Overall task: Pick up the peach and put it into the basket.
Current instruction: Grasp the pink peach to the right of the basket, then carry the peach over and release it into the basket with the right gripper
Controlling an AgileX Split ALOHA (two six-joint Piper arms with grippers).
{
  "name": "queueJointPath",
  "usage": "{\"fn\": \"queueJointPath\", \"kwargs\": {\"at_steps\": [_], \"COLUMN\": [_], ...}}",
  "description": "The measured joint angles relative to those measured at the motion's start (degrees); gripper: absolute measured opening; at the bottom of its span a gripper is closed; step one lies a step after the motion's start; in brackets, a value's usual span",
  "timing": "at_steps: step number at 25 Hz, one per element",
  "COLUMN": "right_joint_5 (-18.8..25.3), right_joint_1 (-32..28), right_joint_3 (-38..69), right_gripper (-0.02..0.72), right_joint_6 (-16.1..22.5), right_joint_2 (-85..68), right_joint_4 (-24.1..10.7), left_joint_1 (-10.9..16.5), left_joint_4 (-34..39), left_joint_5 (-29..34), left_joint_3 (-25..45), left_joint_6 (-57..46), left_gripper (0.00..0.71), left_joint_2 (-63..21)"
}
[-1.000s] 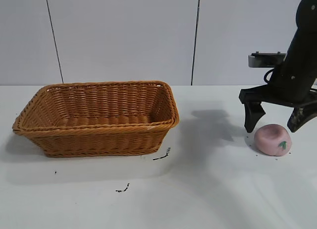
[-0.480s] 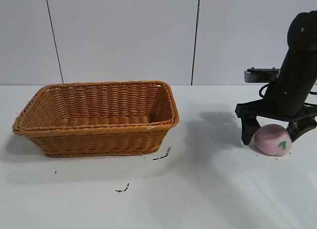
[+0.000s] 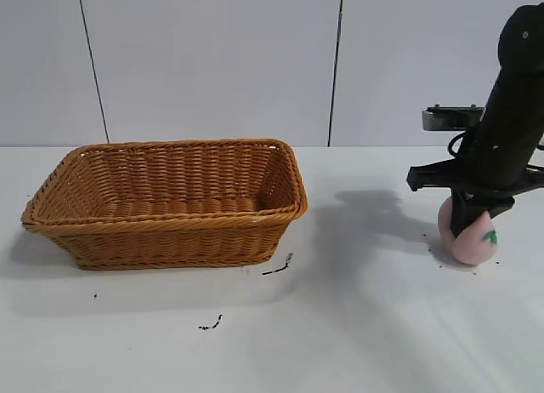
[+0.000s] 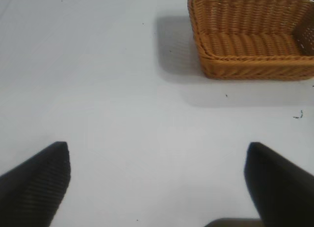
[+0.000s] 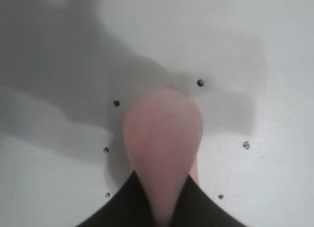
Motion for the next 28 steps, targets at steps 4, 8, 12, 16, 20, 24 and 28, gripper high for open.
{"fn": "queueJointPath", "kwargs": {"at_steps": [4,8,12,16,20,24,28], "right_joint_5": [8.0,12.5,17.2,21.3,21.8,20.6,16.8], "right_joint_1": [0.0,0.5,4.0,10.9,18.9,26.1,30.6], "right_joint_3": [-10.6,-21.8,-32.9,-41.7,-45.2,-45.7,-45.7], "right_gripper": [-0.014,-0.014,-0.014,-0.014,-0.014,-0.014,-0.014], "right_joint_6": [-0.8,-0.9,-0.9,-0.9,-1.0,-2.8,-3.6], "right_joint_2": [-0.4,2.4,7.6,12.3,14.8,17.2,21.0], "right_joint_4": [0.2,1.6,1.9,2.0,2.4,2.6,2.8], "left_joint_1": [0.0,0.0,0.0,0.0,0.0,0.0,0.0], "left_joint_4": [0.0,0.0,0.0,0.0,0.0,0.0,0.0], "left_joint_5": [0.0,0.0,0.0,0.0,0.0,0.0,0.0], "left_joint_3": [0.0,0.0,0.0,0.0,0.0,0.0,0.0], "left_joint_6": [0.0,0.0,0.0,0.0,0.0,0.0,0.0], "left_gripper": [0.693,0.693,0.693,0.693,0.693,0.693,0.693], "left_joint_2": [0.0,0.0,0.0,0.0,0.0,0.0,0.0]}}
